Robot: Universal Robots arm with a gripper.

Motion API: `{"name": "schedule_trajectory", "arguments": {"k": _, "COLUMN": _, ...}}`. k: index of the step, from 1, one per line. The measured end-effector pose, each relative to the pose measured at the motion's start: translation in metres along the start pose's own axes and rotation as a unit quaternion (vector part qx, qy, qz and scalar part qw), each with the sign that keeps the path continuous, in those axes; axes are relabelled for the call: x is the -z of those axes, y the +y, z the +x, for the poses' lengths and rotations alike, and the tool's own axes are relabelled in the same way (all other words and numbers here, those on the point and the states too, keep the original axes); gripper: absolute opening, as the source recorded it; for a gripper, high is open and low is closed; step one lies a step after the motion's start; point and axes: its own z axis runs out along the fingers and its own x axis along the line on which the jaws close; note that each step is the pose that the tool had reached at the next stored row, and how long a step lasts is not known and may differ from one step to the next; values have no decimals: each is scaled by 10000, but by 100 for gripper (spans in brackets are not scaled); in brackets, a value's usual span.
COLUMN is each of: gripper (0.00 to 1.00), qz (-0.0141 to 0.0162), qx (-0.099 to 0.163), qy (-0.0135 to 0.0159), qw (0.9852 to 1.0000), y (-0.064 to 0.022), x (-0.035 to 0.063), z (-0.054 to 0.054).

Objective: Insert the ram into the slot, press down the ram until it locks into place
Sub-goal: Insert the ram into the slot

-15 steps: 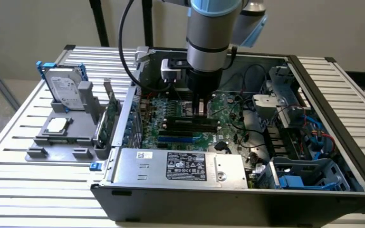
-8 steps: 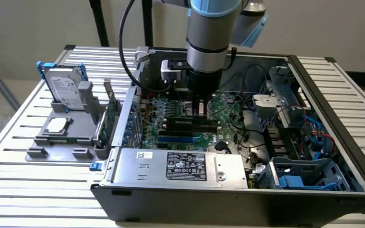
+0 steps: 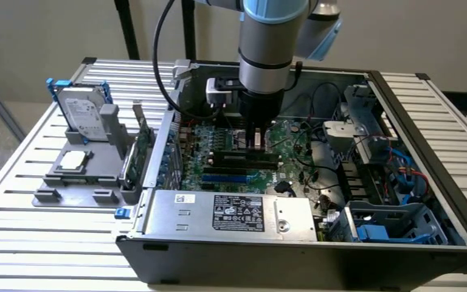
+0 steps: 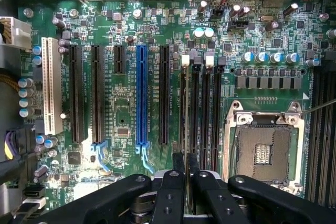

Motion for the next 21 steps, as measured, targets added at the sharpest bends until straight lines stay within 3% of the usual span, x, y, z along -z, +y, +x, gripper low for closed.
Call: {"name": "schedule_trajectory", "arguments": {"k": 21, "gripper": 15, "qz": 0, "qx": 9, "qy": 2, "qw": 10000, "y": 0, "x": -71, "z": -7}}
